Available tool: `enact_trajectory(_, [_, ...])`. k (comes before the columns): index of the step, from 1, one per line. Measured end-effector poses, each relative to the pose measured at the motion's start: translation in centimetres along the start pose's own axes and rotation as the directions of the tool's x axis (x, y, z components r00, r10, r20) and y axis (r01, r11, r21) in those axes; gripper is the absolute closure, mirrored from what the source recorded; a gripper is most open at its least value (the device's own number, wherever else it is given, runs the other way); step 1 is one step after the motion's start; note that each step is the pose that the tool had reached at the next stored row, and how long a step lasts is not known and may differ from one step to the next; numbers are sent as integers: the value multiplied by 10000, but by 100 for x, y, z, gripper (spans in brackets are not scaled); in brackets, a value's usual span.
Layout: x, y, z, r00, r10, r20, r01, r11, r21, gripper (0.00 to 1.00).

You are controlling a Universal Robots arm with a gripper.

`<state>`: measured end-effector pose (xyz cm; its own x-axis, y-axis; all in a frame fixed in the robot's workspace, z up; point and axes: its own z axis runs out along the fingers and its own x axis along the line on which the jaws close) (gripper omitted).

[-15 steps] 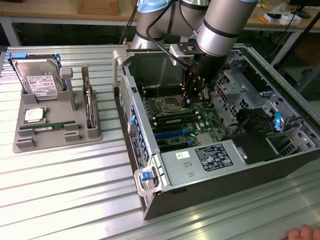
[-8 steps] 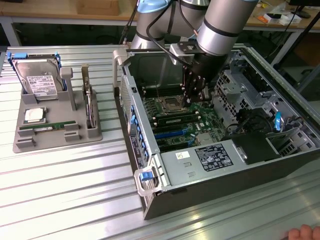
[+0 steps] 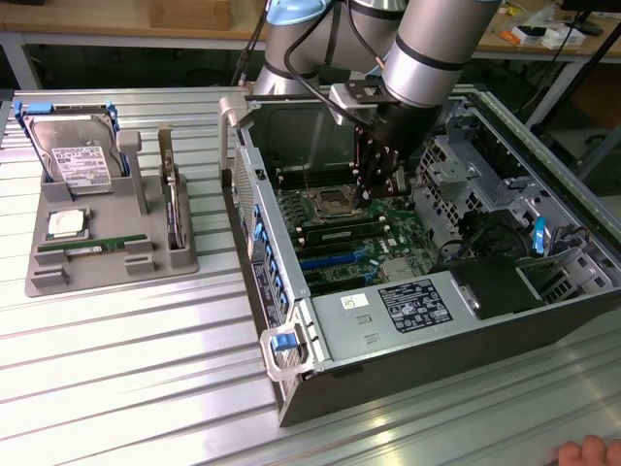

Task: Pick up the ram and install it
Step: 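Press down the ram until it locks into place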

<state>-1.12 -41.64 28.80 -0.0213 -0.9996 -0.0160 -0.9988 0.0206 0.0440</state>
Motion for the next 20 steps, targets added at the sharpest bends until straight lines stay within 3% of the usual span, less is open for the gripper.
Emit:
enact_trajectory(7, [0,-31,-2,10000,0,-1,0,10000,-19,89])
enact_trajectory(13, [-5,-248,-11,10000,4,-3,-4,9998,-185,89])
enact_trajectory(15, [-8,-392,-17,10000,3,-5,-3,9998,-202,89])
enact_trajectory(18, [-11,-524,-23,10000,3,-5,-3,9998,-205,89])
enact_trajectory(20, [-12,-550,-24,10000,3,-5,-3,9998,-204,89])
